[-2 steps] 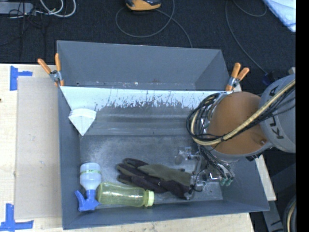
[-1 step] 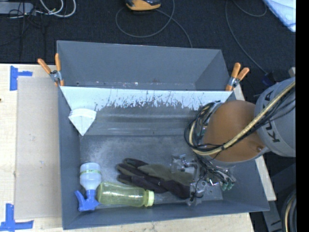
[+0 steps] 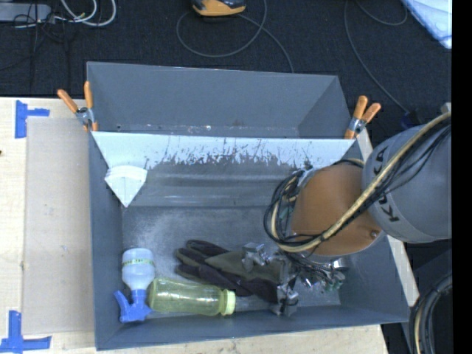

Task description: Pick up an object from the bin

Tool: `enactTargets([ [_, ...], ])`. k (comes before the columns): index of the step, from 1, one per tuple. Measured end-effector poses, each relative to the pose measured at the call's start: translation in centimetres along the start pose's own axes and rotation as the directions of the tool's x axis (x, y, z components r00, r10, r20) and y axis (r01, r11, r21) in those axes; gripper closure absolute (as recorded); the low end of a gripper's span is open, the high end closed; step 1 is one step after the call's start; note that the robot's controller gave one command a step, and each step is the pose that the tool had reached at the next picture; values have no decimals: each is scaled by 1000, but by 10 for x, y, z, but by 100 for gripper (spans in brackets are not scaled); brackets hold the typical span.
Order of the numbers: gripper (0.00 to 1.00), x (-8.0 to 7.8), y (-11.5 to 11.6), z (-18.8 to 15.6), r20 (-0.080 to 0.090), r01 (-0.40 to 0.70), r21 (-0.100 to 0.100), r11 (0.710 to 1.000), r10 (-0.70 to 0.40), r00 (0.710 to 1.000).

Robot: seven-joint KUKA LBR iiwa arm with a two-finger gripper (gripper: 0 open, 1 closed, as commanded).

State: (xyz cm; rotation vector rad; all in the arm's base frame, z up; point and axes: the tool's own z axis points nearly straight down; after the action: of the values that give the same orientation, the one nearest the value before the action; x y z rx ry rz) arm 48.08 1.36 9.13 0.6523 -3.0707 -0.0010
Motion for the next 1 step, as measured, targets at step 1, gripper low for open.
enactTargets([
  [1, 100, -7, 31, 21, 0, 30, -1, 1000, -30, 1000],
])
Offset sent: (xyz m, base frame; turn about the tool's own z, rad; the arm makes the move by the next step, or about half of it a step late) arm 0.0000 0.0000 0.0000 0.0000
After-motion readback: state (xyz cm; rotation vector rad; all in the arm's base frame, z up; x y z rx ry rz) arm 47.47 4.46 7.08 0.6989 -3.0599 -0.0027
